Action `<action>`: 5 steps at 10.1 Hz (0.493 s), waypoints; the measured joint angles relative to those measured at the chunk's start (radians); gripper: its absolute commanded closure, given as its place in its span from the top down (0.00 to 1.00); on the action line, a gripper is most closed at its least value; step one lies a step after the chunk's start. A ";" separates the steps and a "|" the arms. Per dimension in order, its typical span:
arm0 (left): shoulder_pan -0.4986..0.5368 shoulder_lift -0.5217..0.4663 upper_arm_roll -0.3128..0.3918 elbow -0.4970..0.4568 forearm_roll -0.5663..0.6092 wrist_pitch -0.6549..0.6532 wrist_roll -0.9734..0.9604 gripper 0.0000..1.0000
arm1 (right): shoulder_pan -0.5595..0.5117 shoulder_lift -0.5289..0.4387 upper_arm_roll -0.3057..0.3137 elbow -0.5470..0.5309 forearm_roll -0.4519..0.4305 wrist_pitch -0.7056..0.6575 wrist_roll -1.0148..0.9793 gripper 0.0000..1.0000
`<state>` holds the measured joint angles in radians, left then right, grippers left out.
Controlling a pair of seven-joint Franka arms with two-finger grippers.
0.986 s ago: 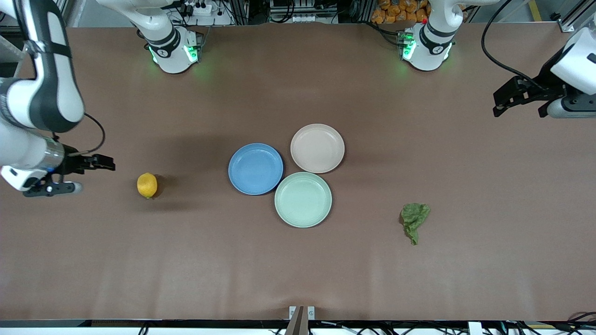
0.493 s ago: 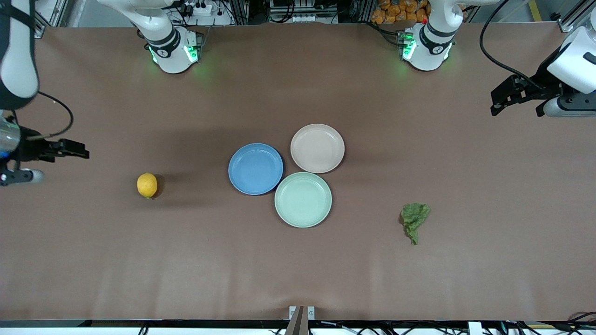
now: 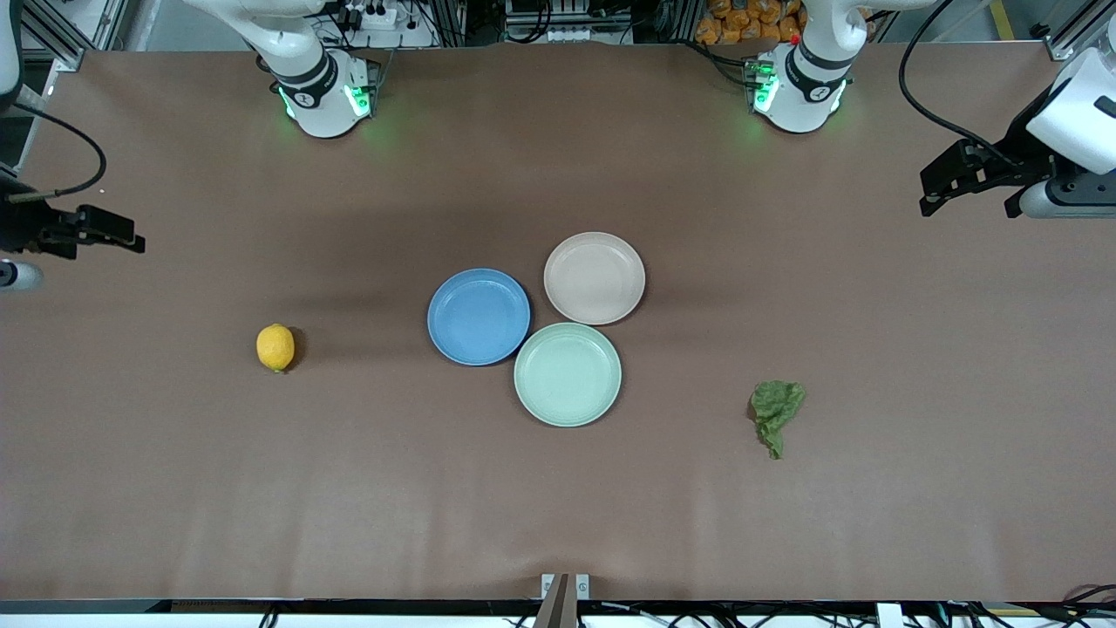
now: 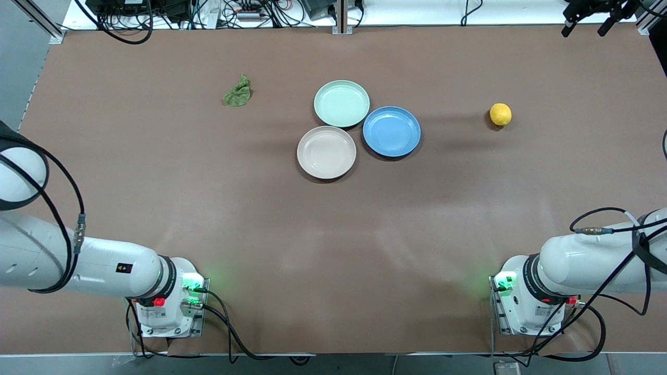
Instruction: Pick lemon and lettuce from blue and beige plates
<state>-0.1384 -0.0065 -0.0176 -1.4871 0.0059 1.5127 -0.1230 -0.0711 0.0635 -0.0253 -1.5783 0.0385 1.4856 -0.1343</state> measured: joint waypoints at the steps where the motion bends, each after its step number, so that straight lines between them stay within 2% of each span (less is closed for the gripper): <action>1: 0.001 0.000 0.000 0.000 0.000 0.000 0.000 1.00 | 0.000 -0.003 0.020 0.027 0.000 -0.025 0.030 1.00; 5: 0.004 0.000 0.001 0.002 0.000 0.000 0.002 1.00 | -0.003 -0.006 0.031 0.116 -0.001 -0.102 0.048 1.00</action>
<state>-0.1345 -0.0067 -0.0168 -1.4847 0.0059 1.5129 -0.1212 -0.0740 0.0579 0.0059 -1.4624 0.0375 1.3834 -0.0859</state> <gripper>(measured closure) 0.000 0.000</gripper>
